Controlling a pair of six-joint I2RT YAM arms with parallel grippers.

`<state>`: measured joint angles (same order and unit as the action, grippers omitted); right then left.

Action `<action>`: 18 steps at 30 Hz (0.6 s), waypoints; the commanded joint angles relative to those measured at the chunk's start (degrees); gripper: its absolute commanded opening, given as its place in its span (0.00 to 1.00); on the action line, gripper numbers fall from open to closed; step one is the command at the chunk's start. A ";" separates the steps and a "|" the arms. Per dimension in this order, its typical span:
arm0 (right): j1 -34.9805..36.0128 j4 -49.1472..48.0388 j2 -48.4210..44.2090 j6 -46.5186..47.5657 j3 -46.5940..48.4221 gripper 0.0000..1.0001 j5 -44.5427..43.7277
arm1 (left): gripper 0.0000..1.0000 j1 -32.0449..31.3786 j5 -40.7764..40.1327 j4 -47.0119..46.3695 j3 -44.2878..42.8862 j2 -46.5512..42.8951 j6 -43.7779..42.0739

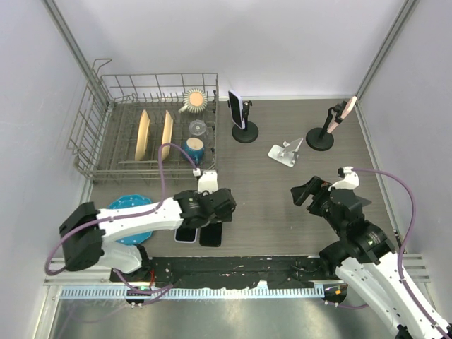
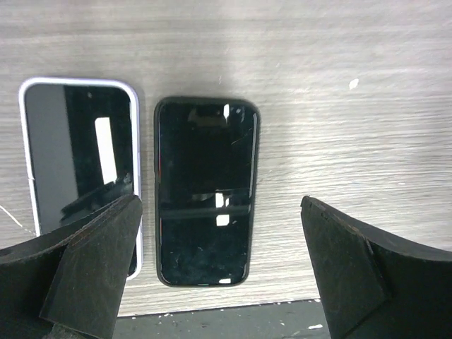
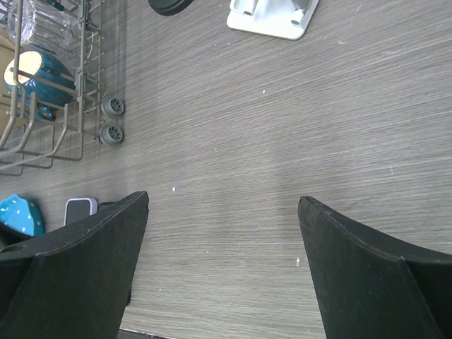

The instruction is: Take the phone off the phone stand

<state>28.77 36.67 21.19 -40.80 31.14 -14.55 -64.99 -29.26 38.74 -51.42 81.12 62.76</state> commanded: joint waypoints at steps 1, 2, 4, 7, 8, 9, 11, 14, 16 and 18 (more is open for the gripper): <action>0.05 0.86 1.22 5.63 5.16 0.93 -2.42 | 1.00 1.18 -6.51 -0.24 -1.49 -10.25 -4.64; 0.14 0.78 1.31 7.21 5.69 0.92 -1.20 | 1.00 1.97 -6.95 -1.55 -1.49 -11.67 -6.49; 0.23 0.86 1.92 10.45 6.92 0.92 0.04 | 1.00 2.67 -8.44 -2.70 -1.84 -14.84 -12.71; 0.05 1.83 4.29 12.49 9.81 0.94 0.22 | 1.00 3.90 -12.22 -2.88 -3.24 -20.55 -18.36; 0.14 2.09 5.52 12.84 10.78 0.95 0.22 | 1.00 4.26 -13.19 -2.97 -3.51 -23.35 -22.38; 0.14 2.62 6.57 13.19 12.62 0.95 0.65 | 1.00 4.35 -14.15 -3.23 -3.77 -24.68 -24.51; 0.14 2.53 10.52 15.38 14.30 0.95 1.62 | 1.00 4.43 -16.44 -4.19 -4.13 -27.58 -30.55; 0.14 1.57 16.24 17.41 17.29 0.94 1.45 | 1.00 4.52 -16.62 -8.13 -2.20 -33.47 -37.78; 0.14 0.52 19.31 18.03 19.66 0.93 -0.91 | 1.00 4.52 -16.45 -10.69 0.70 -38.39 -42.62; 0.05 -0.19 23.97 19.17 22.55 0.93 -3.11 | 1.00 4.52 -14.35 -12.63 2.54 -42.43 -45.52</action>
<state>28.77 39.42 39.53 -25.63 48.07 -14.09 -60.69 -42.98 32.42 -51.92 44.66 28.99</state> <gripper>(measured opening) 0.930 0.996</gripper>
